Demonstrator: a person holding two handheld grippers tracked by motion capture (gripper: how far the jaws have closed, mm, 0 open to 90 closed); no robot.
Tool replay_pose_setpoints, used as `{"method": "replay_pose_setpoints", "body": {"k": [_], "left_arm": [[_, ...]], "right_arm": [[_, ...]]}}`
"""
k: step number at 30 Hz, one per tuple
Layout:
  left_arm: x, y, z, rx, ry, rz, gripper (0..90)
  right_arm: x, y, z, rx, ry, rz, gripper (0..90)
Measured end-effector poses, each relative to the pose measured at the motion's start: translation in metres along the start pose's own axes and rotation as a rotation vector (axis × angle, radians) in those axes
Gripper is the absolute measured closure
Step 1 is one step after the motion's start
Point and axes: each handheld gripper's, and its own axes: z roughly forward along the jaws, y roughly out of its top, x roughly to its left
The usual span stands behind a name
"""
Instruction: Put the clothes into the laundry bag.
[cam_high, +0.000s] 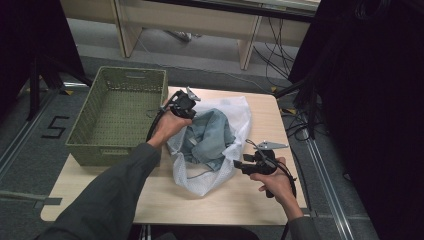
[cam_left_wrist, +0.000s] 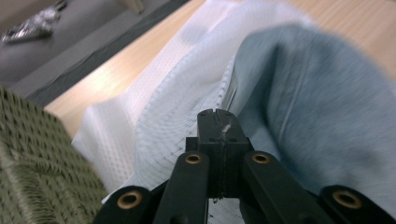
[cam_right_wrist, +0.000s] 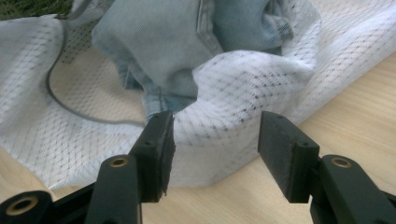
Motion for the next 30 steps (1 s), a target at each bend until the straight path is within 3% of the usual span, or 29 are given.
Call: {"method": "replay_pose_setpoints", "body": {"k": [1,3,6,8,9,10,11,13,14,16,19,20,21,23,26,27,28,30], "left_arm": [[-0.003,0.000,-0.008,-0.015,-0.029,-0.007,89.0],[-0.009,0.000,-0.025,-0.070,-0.062,-0.005,89.0],[-0.020,0.000,-0.048,-0.129,-0.100,0.025,89.1],[-0.027,0.001,-0.060,-0.149,-0.116,0.062,89.1],[-0.028,0.001,-0.061,-0.139,-0.102,0.081,89.0],[-0.027,0.001,-0.059,-0.115,-0.084,0.110,88.7],[-0.025,0.002,-0.055,-0.092,-0.069,0.111,83.4],[-0.020,0.000,-0.043,-0.045,-0.068,0.080,69.5],[-0.018,-0.001,-0.037,-0.006,-0.061,0.096,64.7],[-0.017,-0.004,-0.021,0.023,-0.038,0.070,58.0],[-0.013,-0.009,0.001,0.043,-0.010,0.016,52.7],[-0.013,-0.009,0.008,0.059,-0.006,0.014,51.5],[-0.012,-0.010,0.014,0.083,0.002,0.026,50.6],[-0.011,-0.010,0.024,0.096,0.009,0.040,54.2],[-0.009,-0.009,0.027,0.084,0.032,0.036,82.1],[-0.008,-0.008,0.025,0.067,0.037,0.032,86.4],[-0.006,-0.006,0.021,0.045,0.034,0.020,87.3],[-0.004,-0.003,0.010,0.004,0.017,0.009,87.6]], "right_arm": [[0.003,0.000,0.000,-0.007,0.013,0.035,47.4],[0.002,0.003,-0.002,-0.014,-0.002,-0.006,48.3],[0.006,0.005,-0.003,-0.057,0.004,0.021,50.1],[0.007,0.010,-0.004,-0.058,0.000,-0.018,50.7],[0.010,0.011,-0.003,-0.062,0.001,-0.011,50.7],[0.014,0.012,-0.003,-0.056,0.010,0.018,50.8],[0.013,0.013,0.000,-0.069,-0.002,-0.023,50.7],[0.016,0.013,0.004,-0.074,0.013,-0.031,50.7],[0.018,0.014,0.002,-0.047,0.002,-0.036,50.7],[0.018,0.013,0.005,-0.073,0.004,-0.037,50.6],[0.016,0.013,0.004,-0.052,0.012,-0.021,50.5],[0.015,0.012,0.003,-0.042,0.013,-0.010,50.5],[0.012,0.012,0.004,-0.044,0.002,-0.032,50.5],[0.011,0.011,0.005,-0.044,-0.001,-0.029,50.5],[0.012,0.013,0.005,-0.059,-0.002,-0.022,50.5],[0.012,0.014,0.004,-0.062,-0.010,-0.030,50.5],[0.012,0.015,0.005,-0.076,0.000,-0.034,50.5],[0.011,0.021,0.003,-0.091,-0.026,-0.039,50.6]]}}
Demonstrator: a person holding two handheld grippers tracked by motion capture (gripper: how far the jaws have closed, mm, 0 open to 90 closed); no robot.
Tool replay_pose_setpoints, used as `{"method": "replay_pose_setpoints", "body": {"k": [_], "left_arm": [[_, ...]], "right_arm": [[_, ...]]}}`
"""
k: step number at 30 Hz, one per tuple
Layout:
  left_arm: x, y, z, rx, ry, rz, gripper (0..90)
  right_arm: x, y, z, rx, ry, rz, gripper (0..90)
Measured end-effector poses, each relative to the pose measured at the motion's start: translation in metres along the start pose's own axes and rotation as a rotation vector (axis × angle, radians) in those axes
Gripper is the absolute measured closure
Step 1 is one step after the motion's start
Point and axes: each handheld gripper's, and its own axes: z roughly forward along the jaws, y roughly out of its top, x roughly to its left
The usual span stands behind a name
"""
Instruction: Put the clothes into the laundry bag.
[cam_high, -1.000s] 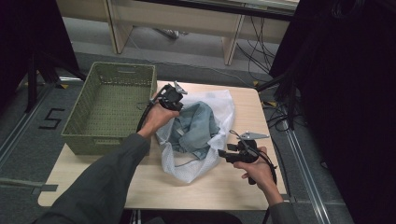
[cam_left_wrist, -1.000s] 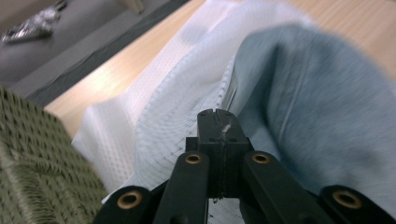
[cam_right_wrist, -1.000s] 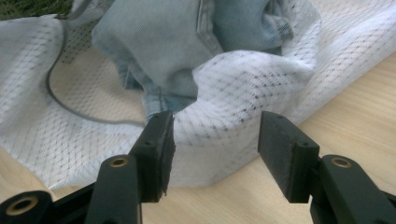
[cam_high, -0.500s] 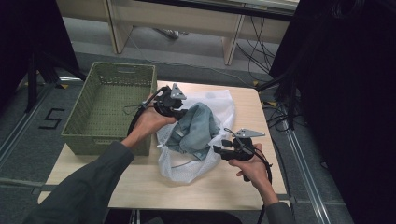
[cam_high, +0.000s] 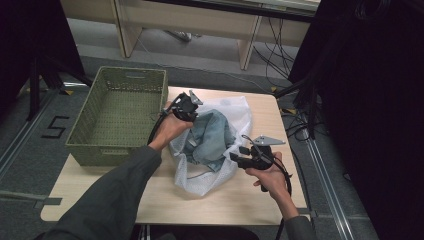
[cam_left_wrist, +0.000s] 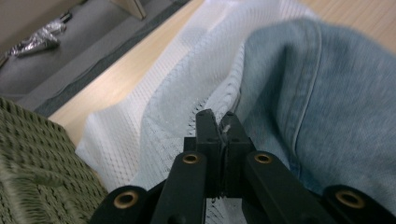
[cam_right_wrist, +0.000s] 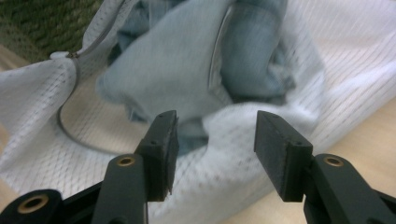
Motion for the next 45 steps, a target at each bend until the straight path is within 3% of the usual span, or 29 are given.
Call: {"method": "replay_pose_setpoints", "body": {"k": [2,3,5,6,8,9,11,14,18,19,20,21,23,25,27,28,29,31,33,35,37,38,40,42,43,45], "left_arm": [[0.000,0.002,-0.011,-0.024,-0.023,-0.004,87.8],[-0.001,0.003,-0.015,-0.034,-0.034,-0.002,87.8],[-0.002,0.003,-0.024,-0.055,-0.050,0.001,87.8],[-0.003,0.003,-0.026,-0.062,-0.058,0.001,87.8],[-0.004,0.004,-0.030,-0.076,-0.068,0.007,87.8],[-0.005,0.005,-0.031,-0.091,-0.081,-0.005,87.9],[-0.005,0.005,-0.032,-0.099,-0.087,-0.003,87.8],[-0.006,0.006,-0.033,-0.116,-0.094,-0.014,87.9],[-0.007,0.007,-0.038,-0.147,-0.116,-0.025,87.9],[-0.007,0.007,-0.039,-0.149,-0.125,-0.025,88.0],[-0.009,0.006,-0.041,-0.158,-0.133,-0.033,87.9],[-0.010,0.004,-0.044,-0.161,-0.148,-0.027,88.0],[-0.014,-0.001,-0.049,-0.174,-0.183,-0.047,87.9],[-0.017,-0.007,-0.054,-0.184,-0.208,-0.048,87.9],[-0.019,-0.012,-0.057,-0.182,-0.223,-0.032,87.9],[-0.019,-0.014,-0.057,-0.179,-0.224,-0.032,87.9],[-0.018,-0.017,-0.057,-0.173,-0.223,-0.029,87.9],[-0.015,-0.020,-0.057,-0.174,-0.221,-0.049,87.9],[-0.013,-0.022,-0.056,-0.174,-0.225,-0.067,87.8],[-0.013,-0.023,-0.056,-0.175,-0.228,-0.067,87.7],[-0.015,-0.023,-0.057,-0.185,-0.231,-0.076,87.5],[-0.015,-0.023,-0.057,-0.186,-0.232,-0.074,87.5],[-0.014,-0.023,-0.058,-0.175,-0.231,-0.060,87.5],[-0.015,-0.023,-0.057,-0.184,-0.231,-0.076,87.5],[-0.015,-0.023,-0.058,-0.176,-0.230,-0.066,87.5],[-0.017,-0.023,-0.058,-0.172,-0.230,-0.058,87.7]], "right_arm": [[-0.002,0.010,0.002,-0.039,-0.006,0.035,51.0],[-0.004,0.016,0.002,-0.055,-0.023,0.024,51.0],[-0.005,0.027,0.008,-0.098,-0.005,0.035,49.7],[-0.007,0.032,0.011,-0.097,-0.001,0.020,48.0],[-0.003,0.040,0.020,-0.090,0.017,0.040,45.7],[-0.003,0.043,0.027,-0.106,0.018,0.003,45.2],[0.006,0.046,0.041,-0.069,0.006,-0.011,51.4],[0.022,0.041,0.064,0.004,0.038,-0.046,72.9],[0.047,0.032,0.091,0.088,0.077,-0.156,78.1],[0.052,0.031,0.096,0.063,0.069,-0.158,78.4],[0.052,0.033,0.097,0.068,0.059,-0.169,79.3],[0.050,0.035,0.097,0.049,0.040,-0.145,79.3],[0.043,0.041,0.098,-0.024,-0.001,-0.009,79.3],[0.029,0.046,0.099,-0.082,-0.052,0.048,78.7],[0.017,0.047,0.100,-0.060,-0.101,0.026,74.9],[0.015,0.046,0.100,-0.055,-0.074,0.068,71.3],[0.014,0.044,0.099,-0.043,-0.058,0.076,66.4],[0.016,0.042,0.092,-0.046,-0.060,0.046,57.3],[0.024,0.041,0.079,-0.033,-0.053,0.055,49.7],[0.027,0.040,0.061,-0.014,-0.056,-0.039,47.4],[0.037,0.038,0.044,0.014,-0.048,-0.057,45.2],[0.037,0.036,0.037,0.003,-0.040,-0.098,44.7],[0.040,0.027,0.025,0.049,-0.017,-0.113,43.5],[0.044,0.010,0.025,0.129,-0.003,-0.092,43.1],[0.044,0.001,0.029,0.184,0.002,-0.106,43.1],[0.045,-0.015,0.046,0.236,0.000,-0.096,45.7]]}}
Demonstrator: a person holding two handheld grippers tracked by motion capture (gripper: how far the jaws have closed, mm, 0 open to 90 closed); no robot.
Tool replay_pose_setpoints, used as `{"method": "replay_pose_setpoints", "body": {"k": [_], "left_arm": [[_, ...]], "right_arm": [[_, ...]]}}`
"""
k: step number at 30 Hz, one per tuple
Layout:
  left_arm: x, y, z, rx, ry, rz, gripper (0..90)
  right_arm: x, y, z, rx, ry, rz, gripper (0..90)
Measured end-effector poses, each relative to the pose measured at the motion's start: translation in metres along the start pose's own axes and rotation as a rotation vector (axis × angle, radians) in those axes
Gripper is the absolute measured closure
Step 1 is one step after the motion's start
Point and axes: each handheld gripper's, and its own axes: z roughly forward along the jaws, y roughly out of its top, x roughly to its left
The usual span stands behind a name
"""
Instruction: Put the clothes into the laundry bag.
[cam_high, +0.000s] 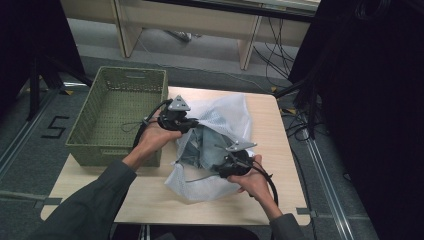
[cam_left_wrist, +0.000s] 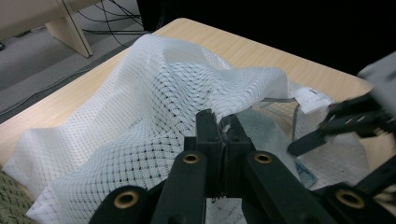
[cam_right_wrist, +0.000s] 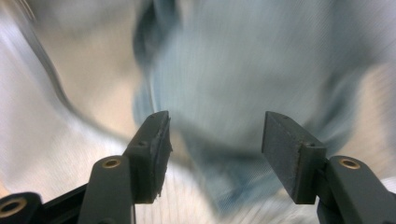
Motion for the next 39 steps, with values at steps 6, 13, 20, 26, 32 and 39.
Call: {"method": "replay_pose_setpoints", "body": {"k": [6,13,20,26,32,39], "left_arm": [[-0.003,-0.007,-0.003,0.009,-0.020,0.008,87.8],[-0.013,-0.032,-0.017,0.046,0.012,0.049,79.2],[-0.070,-0.053,-0.040,0.001,-0.046,0.086,62.6],[-0.112,-0.095,0.010,0.138,-0.211,0.057,63.3],[-0.110,-0.119,0.037,0.253,-0.222,0.085,81.9],[-0.112,-0.132,0.045,0.323,-0.201,0.123,88.0]], "right_arm": [[-0.012,0.018,0.035,-0.111,-0.107,-0.007,82.1],[-0.019,0.019,0.038,-0.131,-0.090,0.090,67.5],[-0.016,0.014,0.010,-0.130,-0.062,0.057,51.5],[-0.008,0.006,0.006,-0.090,0.011,0.046,57.4],[0.002,0.009,0.022,-0.069,0.063,0.018,70.7],[0.015,0.013,0.055,-0.009,0.023,-0.025,76.8]]}}
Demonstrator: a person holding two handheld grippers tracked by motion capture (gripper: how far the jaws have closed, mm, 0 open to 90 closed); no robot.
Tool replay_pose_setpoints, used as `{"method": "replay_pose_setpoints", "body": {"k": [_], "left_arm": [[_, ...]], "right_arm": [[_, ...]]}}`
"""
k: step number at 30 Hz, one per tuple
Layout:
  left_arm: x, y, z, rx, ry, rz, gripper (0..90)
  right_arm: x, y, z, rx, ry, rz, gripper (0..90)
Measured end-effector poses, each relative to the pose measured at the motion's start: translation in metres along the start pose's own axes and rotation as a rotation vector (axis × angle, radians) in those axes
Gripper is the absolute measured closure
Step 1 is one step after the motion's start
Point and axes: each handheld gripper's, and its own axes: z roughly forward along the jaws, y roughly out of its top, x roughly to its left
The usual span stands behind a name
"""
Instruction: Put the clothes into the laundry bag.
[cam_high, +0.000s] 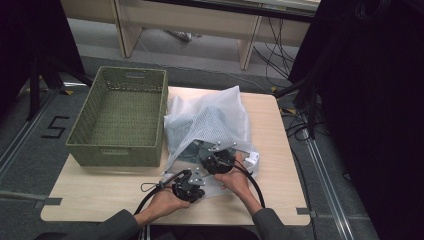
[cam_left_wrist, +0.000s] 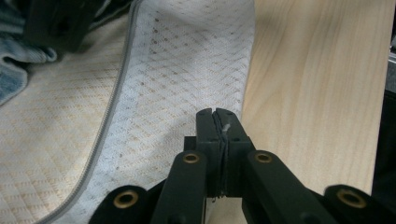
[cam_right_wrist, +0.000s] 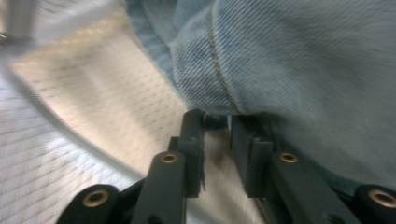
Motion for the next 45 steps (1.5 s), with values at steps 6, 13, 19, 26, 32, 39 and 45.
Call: {"method": "replay_pose_setpoints", "body": {"k": [6,13,19,26,32,39,45], "left_arm": [[-0.001,-0.001,-0.001,0.013,0.006,0.009,88.5],[-0.001,-0.002,-0.001,0.006,0.009,0.021,88.5],[-0.003,-0.002,-0.001,0.010,0.015,0.015,88.4],[0.000,-0.002,-0.002,0.010,0.004,0.014,87.3],[0.000,-0.002,-0.002,0.011,0.003,0.014,86.3],[-0.002,-0.003,-0.002,0.012,0.005,0.004,85.8],[-0.003,-0.003,-0.003,0.017,0.007,0.013,85.9]], "right_arm": [[-0.003,0.008,0.014,-0.007,-0.065,0.008,80.6],[-0.023,0.026,0.030,-0.047,-0.190,0.038,82.2],[-0.048,0.038,0.035,-0.092,-0.273,0.066,79.4],[-0.040,0.034,0.012,-0.101,-0.145,0.119,73.7],[-0.022,0.030,-0.009,-0.092,-0.022,0.049,72.5],[-0.014,0.036,0.009,-0.085,-0.019,0.063,74.9],[-0.036,0.040,0.021,-0.125,-0.136,0.085,78.9]]}}
